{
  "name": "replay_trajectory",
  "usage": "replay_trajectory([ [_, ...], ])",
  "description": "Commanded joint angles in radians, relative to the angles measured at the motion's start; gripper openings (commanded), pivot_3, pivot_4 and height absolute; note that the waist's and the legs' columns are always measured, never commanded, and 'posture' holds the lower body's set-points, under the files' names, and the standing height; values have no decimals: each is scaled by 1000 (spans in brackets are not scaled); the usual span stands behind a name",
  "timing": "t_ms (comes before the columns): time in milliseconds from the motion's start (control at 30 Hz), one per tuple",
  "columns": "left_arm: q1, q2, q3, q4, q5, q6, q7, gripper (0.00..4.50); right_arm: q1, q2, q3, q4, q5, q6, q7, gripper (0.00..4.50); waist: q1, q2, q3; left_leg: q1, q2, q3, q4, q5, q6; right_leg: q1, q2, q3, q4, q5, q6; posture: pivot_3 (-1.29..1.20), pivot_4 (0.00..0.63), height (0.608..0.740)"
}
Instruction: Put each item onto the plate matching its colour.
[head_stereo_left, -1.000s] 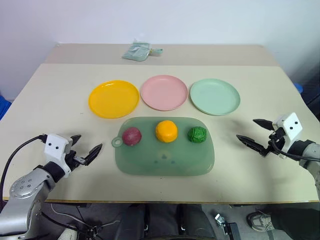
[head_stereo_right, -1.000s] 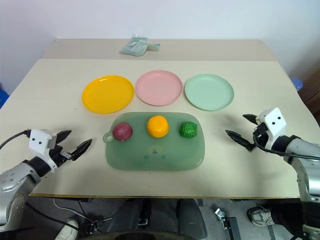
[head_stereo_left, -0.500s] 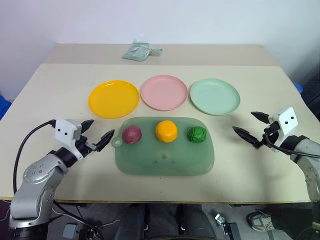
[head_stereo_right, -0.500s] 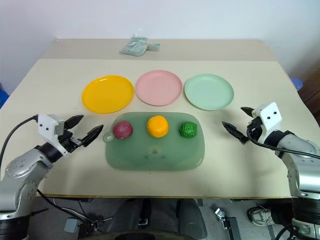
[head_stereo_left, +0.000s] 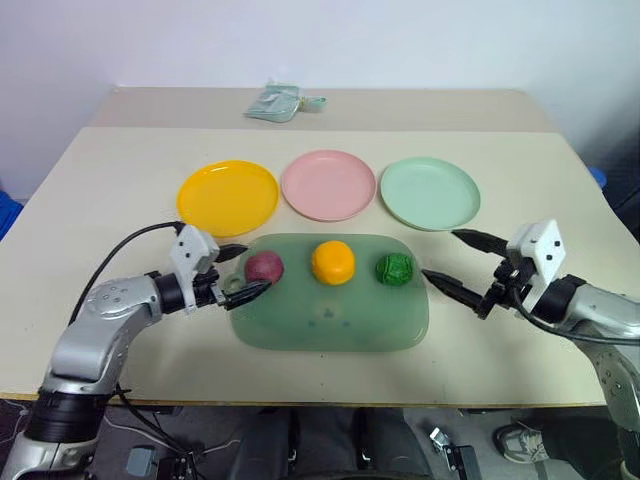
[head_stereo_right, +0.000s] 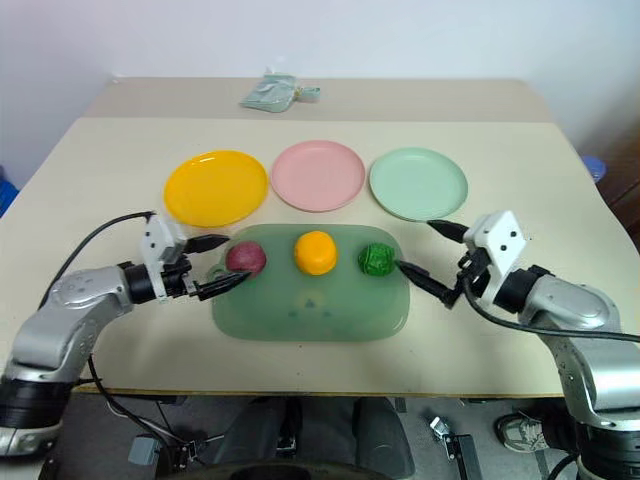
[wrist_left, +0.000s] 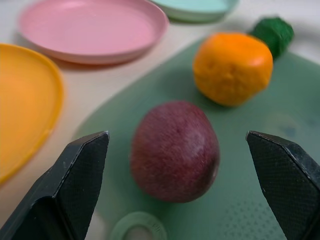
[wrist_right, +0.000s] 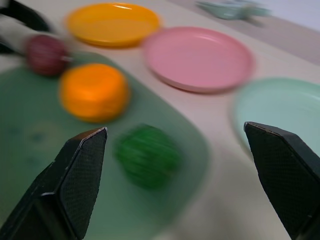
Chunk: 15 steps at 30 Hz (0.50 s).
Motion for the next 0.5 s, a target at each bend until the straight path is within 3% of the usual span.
replay_trajectory([
  [33,-48,-27,-29,63,43,-40,2,4500,-4,12,27,-52,6,5,-23,4475,-1,0,0,0,0,0,0,0,0,0,0,0,0,0,0,0,150,740],
  [100,-62,-47,-48,95,63,-57,3,4250,-14,23,47,-50,2,7,-36,4500,-1,0,0,0,0,0,0,0,0,0,0,0,0,0,0,0,150,740],
  [167,-65,-58,-45,104,65,-63,3,3617,-25,28,58,-53,4,10,-45,4500,-2,0,0,0,0,0,0,0,0,0,0,0,0,0,0,0,150,740],
  [233,-65,-62,-36,105,63,-63,-2,2668,-36,30,65,-52,5,11,-52,4500,-3,0,0,0,0,0,0,0,0,0,0,0,0,0,0,0,150,740],
  [267,-66,-64,-31,103,58,-60,-3,2452,-41,30,67,-48,4,10,-54,4500,-3,0,0,0,0,0,0,0,0,0,0,0,0,0,0,0,150,740],
  [433,-122,-115,36,127,17,-47,55,2443,-54,33,79,-34,-10,-5,-62,4500,3,-1,0,0,0,0,2,0,0,0,0,0,1,0,0,0,150,740],
  [500,-214,-156,42,198,72,-79,151,2443,-64,41,88,-24,-18,-12,-68,4500,11,-1,0,0,0,0,2,0,0,0,0,0,1,0,0,0,150,740],
])
